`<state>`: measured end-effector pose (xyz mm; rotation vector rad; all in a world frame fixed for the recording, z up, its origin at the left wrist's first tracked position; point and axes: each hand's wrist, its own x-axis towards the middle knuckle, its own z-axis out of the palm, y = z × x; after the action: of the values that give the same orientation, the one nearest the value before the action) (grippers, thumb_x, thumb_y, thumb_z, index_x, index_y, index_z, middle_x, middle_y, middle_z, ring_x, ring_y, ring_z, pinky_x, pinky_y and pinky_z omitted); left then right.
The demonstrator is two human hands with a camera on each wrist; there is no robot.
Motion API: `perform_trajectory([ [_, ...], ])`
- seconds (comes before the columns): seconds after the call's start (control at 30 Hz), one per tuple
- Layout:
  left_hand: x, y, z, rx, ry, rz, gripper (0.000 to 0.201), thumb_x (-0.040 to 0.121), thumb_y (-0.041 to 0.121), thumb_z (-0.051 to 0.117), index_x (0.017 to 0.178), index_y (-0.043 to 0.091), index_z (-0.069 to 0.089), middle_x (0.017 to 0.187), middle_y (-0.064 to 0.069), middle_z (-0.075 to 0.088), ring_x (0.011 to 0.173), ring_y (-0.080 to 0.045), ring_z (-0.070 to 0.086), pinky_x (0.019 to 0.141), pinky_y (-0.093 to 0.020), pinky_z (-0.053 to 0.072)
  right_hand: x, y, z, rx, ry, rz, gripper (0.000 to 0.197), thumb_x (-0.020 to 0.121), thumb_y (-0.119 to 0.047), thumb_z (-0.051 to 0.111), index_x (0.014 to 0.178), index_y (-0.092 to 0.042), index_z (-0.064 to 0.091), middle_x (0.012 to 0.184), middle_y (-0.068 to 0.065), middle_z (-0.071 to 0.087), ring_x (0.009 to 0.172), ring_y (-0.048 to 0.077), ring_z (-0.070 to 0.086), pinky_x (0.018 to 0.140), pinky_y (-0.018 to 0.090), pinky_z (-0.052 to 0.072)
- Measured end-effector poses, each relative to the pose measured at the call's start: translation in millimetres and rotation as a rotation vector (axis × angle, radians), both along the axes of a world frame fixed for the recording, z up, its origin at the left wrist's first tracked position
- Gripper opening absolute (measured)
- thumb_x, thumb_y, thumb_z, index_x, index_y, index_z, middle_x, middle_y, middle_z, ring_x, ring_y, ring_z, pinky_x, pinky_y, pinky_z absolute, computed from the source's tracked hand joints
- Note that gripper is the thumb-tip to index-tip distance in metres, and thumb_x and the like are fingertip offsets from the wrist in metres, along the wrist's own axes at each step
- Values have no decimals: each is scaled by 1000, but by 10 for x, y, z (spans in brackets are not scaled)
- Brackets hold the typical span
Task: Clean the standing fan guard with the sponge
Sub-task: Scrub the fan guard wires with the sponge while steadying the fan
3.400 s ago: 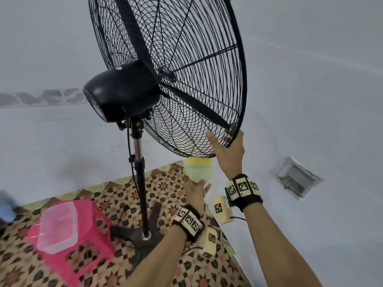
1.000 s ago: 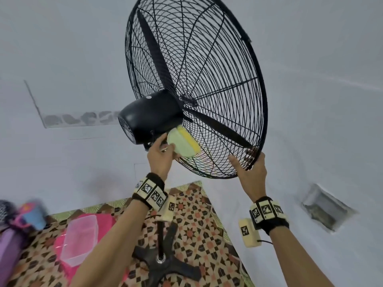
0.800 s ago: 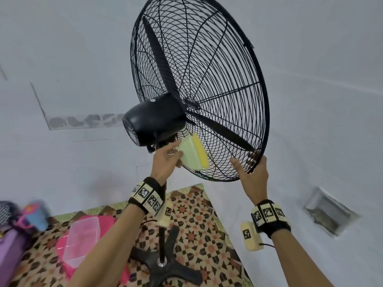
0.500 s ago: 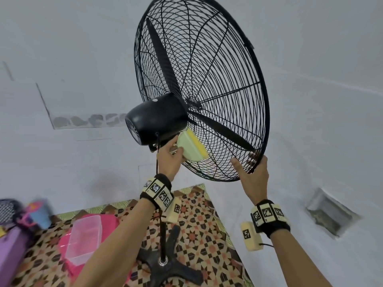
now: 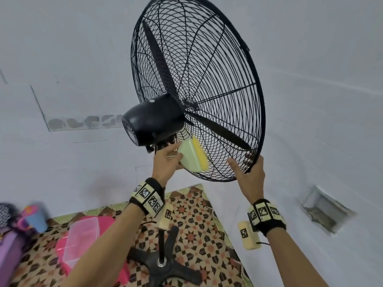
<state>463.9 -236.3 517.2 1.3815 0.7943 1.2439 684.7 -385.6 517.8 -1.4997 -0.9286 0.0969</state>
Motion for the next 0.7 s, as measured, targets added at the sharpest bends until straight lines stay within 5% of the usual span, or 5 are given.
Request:
perform_trajectory([
  [0.2, 68, -26, 9, -54, -144, 190, 47, 99, -4, 59, 144, 9, 60, 125, -12, 65, 111, -28, 68, 73, -31, 65, -69, 25, 40, 0, 6, 11, 86, 76, -59, 84, 142, -19, 45, 130, -9, 61, 111, -7, 59, 87, 7, 45],
  [0.37, 191, -260, -187, -30, -85, 97, 47, 100, -1, 62, 146, 8, 58, 135, -16, 64, 113, -26, 68, 75, -33, 65, -45, -6, -14, 2, 18, -2, 88, 75, -62, 83, 142, -20, 44, 131, -7, 61, 115, 6, 62, 97, 24, 51],
  [0.5, 126, -157, -149, -20, -122, 186, 44, 99, 0, 63, 142, 13, 62, 127, -15, 66, 111, -26, 69, 73, -33, 65, -78, 24, 8, -8, 17, 8, 87, 77, -60, 83, 143, -19, 43, 131, -9, 59, 110, -13, 57, 83, 1, 44],
  [0.7, 208, -368, -301, -35, -74, 18, 46, 99, -1, 62, 144, 9, 59, 128, -15, 65, 114, -29, 67, 72, -29, 64, -56, 1, 8, -14, 16, -10, 85, 78, -56, 83, 143, -17, 44, 131, -6, 61, 106, -11, 57, 82, -1, 43],
])
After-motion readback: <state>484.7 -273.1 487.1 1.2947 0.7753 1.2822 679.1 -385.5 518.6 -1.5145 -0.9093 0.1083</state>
